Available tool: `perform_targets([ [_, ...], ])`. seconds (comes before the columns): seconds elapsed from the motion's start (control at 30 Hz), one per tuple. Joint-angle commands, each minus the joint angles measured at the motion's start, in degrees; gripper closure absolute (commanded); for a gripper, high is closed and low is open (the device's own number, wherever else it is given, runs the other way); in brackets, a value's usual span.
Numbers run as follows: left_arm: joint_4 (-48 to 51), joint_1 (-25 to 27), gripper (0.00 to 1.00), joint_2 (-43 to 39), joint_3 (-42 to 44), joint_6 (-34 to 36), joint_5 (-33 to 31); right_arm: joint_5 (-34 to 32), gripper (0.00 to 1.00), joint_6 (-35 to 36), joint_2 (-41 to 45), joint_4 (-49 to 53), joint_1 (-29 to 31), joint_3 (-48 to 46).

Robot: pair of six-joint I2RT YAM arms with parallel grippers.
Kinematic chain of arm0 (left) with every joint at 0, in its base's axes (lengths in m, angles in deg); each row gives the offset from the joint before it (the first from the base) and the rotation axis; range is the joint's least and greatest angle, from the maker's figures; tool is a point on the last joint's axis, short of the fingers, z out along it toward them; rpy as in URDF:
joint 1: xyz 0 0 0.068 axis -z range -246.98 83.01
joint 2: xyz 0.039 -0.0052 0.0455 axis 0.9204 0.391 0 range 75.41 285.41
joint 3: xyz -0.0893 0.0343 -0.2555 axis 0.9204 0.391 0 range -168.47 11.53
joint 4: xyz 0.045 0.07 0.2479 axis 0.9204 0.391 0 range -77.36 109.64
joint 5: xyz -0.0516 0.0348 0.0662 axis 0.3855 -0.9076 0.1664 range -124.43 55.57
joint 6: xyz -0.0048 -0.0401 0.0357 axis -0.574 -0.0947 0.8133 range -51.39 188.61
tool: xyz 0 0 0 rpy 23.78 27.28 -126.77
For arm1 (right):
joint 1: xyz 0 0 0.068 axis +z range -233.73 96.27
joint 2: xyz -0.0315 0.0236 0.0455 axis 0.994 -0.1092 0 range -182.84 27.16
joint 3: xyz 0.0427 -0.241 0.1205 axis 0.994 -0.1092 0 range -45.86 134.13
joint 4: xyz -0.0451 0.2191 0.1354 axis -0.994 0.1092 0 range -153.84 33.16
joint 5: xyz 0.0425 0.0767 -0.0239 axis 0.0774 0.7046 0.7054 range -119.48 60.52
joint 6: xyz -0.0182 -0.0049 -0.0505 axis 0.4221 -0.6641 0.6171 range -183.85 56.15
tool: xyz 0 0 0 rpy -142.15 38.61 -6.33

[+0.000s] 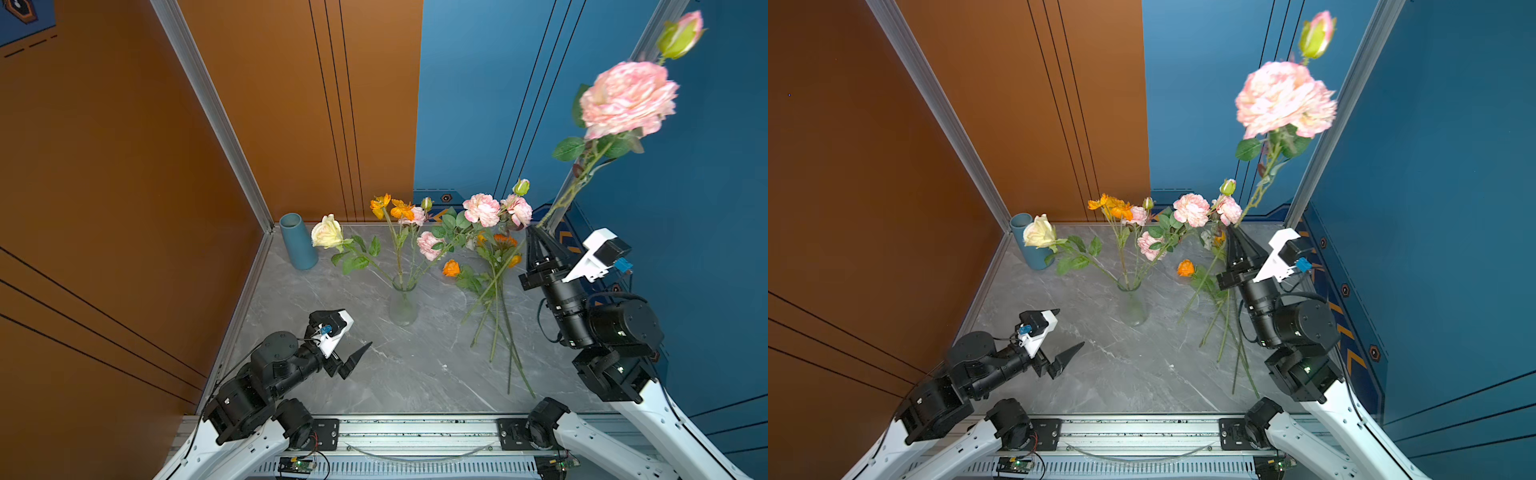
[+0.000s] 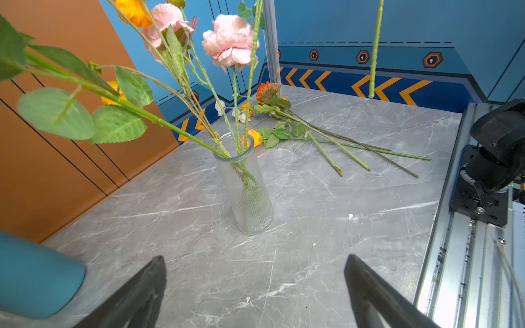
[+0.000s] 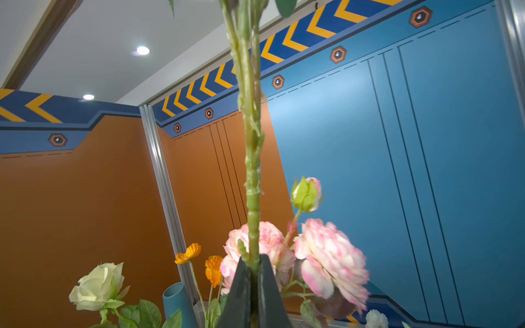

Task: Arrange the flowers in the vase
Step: 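Carry the pink rose over the glass vase with the right gripper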

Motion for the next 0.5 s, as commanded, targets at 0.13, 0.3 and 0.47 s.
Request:
perform_targets([
  [0.13, -0.1, -2.4, 0.02, 0.6, 0.4, -1.5, 4.1, 0.8, 1.0, 15.1, -16.3, -15.1, 12.3, 8.0],
  [0.3, -0.1, -3.2, 0.02, 1.4, 0.5, -1.5, 4.7, 2.6, 1.0, 16.4, -25.6, -21.0, 12.5, 12.1],
  [0.47, -0.1, -3.8, 0.02, 1.9, 0.7, -1.3, 4.8, 2.7, 1.0, 18.4, -31.7, -24.0, 12.3, 15.5],
])
